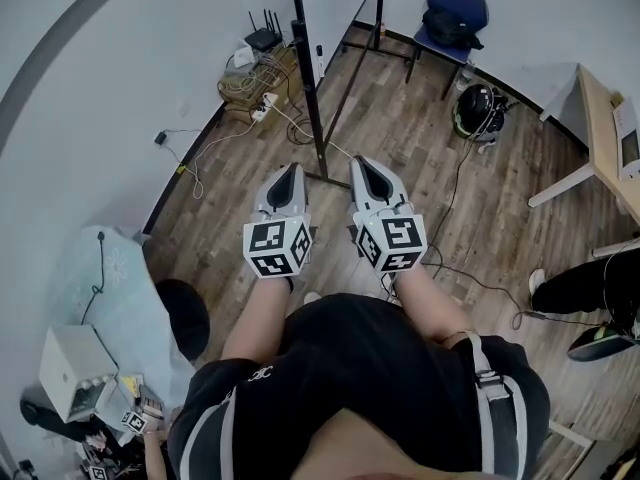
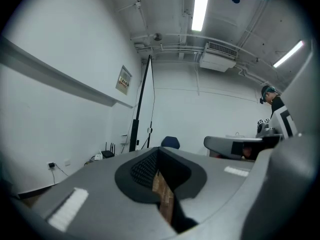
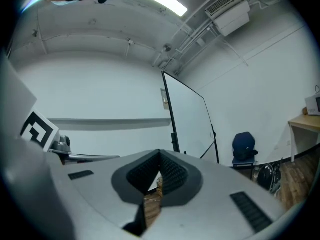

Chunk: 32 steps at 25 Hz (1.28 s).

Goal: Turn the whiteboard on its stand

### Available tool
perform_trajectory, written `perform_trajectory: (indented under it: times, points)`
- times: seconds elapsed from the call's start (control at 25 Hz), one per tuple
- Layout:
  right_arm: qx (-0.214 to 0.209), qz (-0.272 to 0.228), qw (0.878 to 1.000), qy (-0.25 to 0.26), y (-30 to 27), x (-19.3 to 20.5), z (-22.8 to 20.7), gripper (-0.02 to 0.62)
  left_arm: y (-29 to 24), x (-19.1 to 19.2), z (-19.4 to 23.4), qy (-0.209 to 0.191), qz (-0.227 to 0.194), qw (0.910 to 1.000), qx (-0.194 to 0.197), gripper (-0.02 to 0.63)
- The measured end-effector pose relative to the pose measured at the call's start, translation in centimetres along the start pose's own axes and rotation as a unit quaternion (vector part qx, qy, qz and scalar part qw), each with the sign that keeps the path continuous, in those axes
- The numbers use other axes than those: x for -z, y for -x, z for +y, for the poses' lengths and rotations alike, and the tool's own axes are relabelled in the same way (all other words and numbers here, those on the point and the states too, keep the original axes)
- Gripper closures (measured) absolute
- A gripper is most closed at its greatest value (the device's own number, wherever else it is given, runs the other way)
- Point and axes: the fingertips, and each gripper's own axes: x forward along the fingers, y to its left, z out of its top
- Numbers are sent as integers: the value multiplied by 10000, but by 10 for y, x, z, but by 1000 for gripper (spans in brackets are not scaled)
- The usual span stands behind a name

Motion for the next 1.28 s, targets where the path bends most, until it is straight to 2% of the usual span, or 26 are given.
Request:
perform_trajectory:
  times: [0.24,0.76,1.08,1.28]
  points:
    - [10,53,10000,18,6,5,-23,591,-19,10,-18,24,126,9999,51,598]
    - [-181,129,9997,-41,21,13,-67,591,-30,20,-58,-151,163,9995,-204,598]
    - [-66,150,9999,-17,8,21,-78,591,-51,29,-54,-165,160,9997,-47,598]
    - [61,249,9996,83,-10,26,-85,591,-76,29,-39,59,147,9999,65,598]
